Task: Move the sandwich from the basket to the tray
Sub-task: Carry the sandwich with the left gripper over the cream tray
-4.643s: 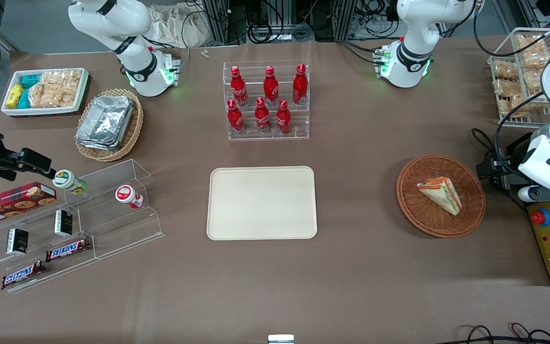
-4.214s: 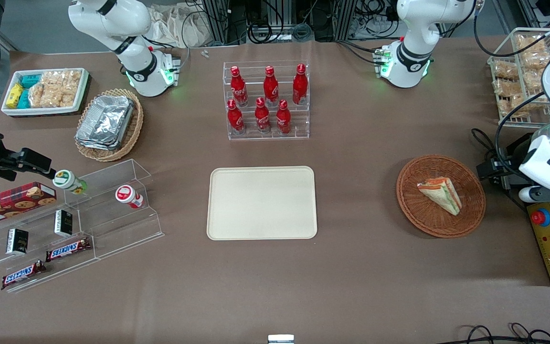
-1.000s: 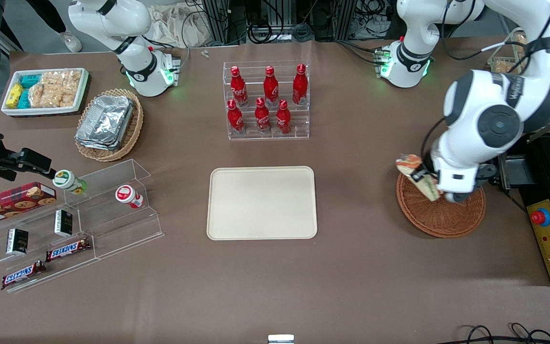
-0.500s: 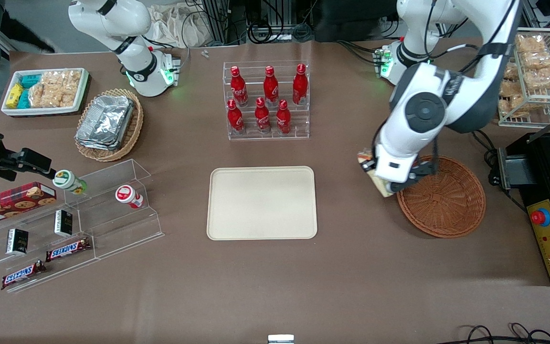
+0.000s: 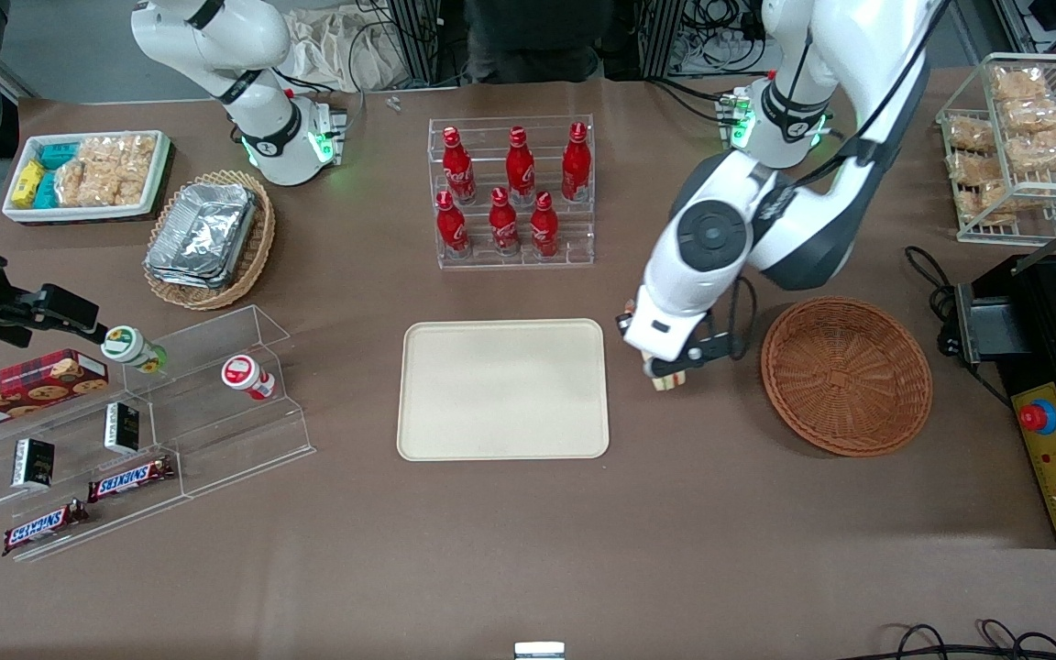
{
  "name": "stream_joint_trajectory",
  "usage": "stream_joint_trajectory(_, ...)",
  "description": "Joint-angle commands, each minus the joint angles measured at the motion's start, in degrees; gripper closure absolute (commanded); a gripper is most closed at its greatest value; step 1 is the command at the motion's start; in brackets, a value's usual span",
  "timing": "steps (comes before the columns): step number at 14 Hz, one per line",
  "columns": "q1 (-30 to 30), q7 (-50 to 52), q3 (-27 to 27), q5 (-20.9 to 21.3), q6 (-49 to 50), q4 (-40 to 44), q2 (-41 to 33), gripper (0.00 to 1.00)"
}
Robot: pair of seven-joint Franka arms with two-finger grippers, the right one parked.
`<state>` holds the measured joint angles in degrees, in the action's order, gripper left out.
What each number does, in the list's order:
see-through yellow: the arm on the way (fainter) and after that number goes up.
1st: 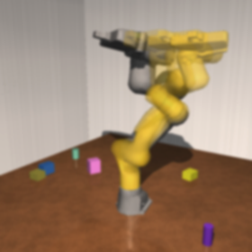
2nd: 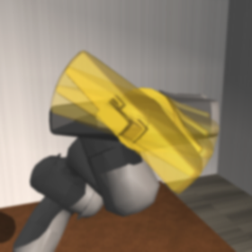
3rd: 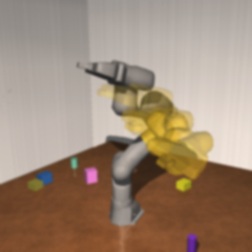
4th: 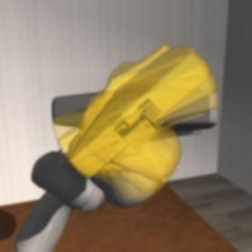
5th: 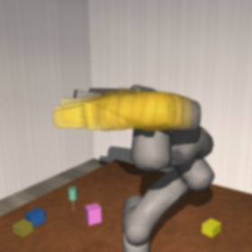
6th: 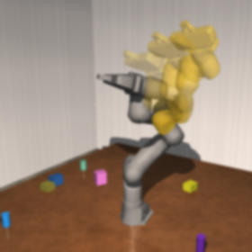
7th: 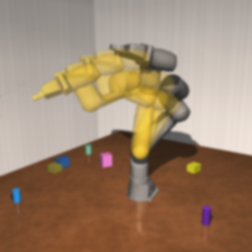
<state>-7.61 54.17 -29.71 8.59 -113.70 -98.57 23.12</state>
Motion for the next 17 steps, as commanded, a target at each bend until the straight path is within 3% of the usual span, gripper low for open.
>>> stream_joint_trajectory(1,0.1,-0.3,-4.5,5.8,0.4,6.5,7.3,1.00)
stream_joint_trajectory(3,0.1,-0.3,-6.8,9.5,-3.6,7.0,9.8,1.00)
stream_joint_trajectory(6,0.0,-2.7,-8.4,11.3,-10.3,7.1,14.0,1.00)
stream_joint_trajectory(12,-3.3,-4.3,-7.3,20.1,-15.7,6.7,20.6,1.00)
stream_joint_trajectory(17,-3.0,-3.6,-7.3,21.4,-15.6,6.3,21.7,1.00)
